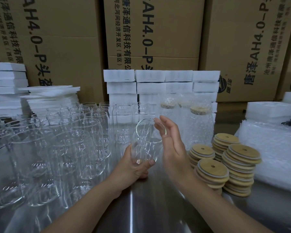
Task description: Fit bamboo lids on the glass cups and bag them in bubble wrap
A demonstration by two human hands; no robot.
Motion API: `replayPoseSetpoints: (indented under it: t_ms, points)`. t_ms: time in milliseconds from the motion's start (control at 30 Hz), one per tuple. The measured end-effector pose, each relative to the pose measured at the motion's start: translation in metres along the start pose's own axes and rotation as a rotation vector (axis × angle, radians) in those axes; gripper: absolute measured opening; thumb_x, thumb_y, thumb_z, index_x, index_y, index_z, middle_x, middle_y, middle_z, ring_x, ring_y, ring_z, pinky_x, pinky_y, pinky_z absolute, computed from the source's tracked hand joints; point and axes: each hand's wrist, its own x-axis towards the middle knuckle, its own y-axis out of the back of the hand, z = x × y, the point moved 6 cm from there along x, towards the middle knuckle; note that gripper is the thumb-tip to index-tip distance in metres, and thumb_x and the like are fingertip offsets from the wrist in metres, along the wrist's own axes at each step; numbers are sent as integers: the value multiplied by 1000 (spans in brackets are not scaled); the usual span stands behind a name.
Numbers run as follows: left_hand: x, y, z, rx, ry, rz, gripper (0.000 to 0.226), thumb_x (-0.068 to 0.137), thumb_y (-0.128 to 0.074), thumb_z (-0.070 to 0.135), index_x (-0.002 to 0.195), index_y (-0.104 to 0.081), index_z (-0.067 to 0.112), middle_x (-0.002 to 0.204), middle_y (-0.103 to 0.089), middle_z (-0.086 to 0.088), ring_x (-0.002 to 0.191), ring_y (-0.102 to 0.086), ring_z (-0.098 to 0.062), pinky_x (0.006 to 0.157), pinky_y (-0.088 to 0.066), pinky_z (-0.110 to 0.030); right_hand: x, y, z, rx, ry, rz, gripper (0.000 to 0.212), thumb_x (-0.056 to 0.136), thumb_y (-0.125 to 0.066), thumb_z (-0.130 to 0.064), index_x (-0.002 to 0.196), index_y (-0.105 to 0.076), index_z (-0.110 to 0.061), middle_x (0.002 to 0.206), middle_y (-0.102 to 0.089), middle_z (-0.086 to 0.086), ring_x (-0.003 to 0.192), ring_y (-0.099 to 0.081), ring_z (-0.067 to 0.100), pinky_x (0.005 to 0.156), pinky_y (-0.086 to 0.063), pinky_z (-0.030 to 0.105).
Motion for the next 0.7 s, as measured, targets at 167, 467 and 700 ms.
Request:
replayPoseSetpoints:
  t_ms: [167,467,700]
  points:
    - [0,1,0,26,-9,4,68,82,-73,14,134,-31,28,76,-55,-8,75,-51,-24,60,-53,-23,-4,-6,-1,-72,23,-84,49,85,-39,-24,129,-29,-41,140,-38,-21,132,-33,-8,106,-29,14]
    - [0,9,6,317,-107,138,113,52,-84,59,142,-27,22,124,-51,-33,106,-60,-47,82,-53,-52,-2,0,-2,-30,7,72,56,68,-71,-30,116,-43,-35,120,-51,-16,119,-49,-4,106,-35,17]
    - [-4,13,11,351,-166,144,127,39,-79,59,148,-14,46,123,-45,-6,91,-59,-7,68,-44,-15,2,9,1,36,-71,191,50,55,-83,-45,94,-57,-27,99,-61,-7,102,-60,2,101,-47,32]
